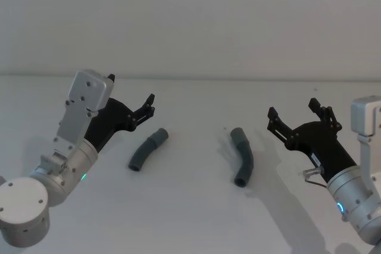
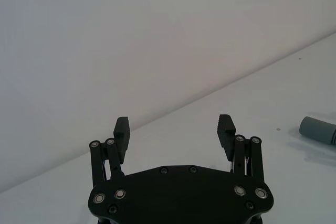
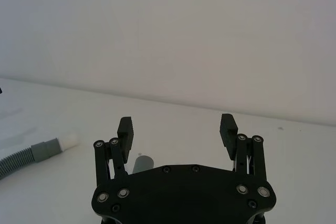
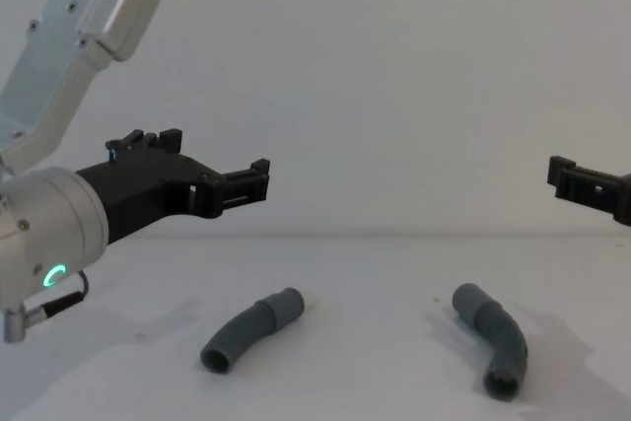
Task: Use both hands to pick up one end of the pipe from the table, align the ends, and insert them.
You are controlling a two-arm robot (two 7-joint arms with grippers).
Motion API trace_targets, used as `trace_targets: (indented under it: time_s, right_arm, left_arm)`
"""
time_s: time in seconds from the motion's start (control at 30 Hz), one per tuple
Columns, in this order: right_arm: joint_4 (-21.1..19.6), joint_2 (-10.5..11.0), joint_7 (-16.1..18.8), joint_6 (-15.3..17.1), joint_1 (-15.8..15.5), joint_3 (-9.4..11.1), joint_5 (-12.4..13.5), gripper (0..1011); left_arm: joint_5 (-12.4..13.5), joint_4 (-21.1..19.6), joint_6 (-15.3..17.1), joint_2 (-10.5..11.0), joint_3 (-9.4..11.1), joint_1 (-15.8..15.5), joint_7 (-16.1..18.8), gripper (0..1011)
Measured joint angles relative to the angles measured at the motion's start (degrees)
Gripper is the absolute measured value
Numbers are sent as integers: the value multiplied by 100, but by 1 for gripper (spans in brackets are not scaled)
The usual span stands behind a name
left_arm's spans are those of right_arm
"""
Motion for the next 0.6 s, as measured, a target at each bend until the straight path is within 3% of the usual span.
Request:
trace_targets:
  time_s: [0.6]
  right_arm:
    - [0, 0, 0, 0, 0, 0, 0, 1000]
  left_arm:
    - [0, 0, 0, 0, 0, 0, 0, 1001]
